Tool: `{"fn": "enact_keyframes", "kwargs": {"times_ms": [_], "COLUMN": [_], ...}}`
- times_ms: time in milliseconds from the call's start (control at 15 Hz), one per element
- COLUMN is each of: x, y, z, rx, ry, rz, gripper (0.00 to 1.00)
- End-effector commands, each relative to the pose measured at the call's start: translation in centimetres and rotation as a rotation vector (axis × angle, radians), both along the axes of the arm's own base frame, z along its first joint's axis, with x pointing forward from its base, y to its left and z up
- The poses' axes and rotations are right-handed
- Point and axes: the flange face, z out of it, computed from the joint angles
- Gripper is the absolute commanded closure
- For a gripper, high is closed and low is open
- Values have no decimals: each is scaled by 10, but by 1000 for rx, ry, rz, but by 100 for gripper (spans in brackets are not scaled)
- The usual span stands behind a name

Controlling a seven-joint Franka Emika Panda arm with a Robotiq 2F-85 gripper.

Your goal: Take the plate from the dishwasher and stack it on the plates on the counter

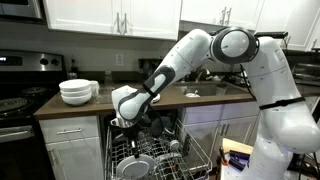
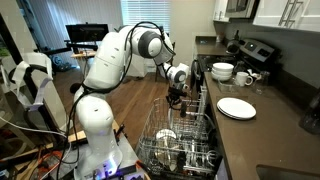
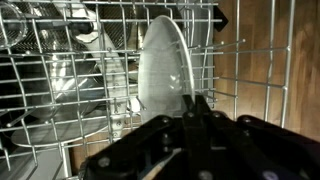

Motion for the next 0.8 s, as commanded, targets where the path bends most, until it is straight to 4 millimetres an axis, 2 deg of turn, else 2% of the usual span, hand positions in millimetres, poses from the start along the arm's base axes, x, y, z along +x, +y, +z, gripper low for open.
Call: {"fn": "enact_keyframes", "kwargs": {"times_ms": [0,200,333,733], "x": [-4,-3,-3,-3], "y": [-10,-17,-20,-23], "z": [31,43,43,17], "rx": [61,87,98,70], "ry": [8,6,12,34], "rz": [20,16,9,-15], "gripper": [95,95,95,95]}}
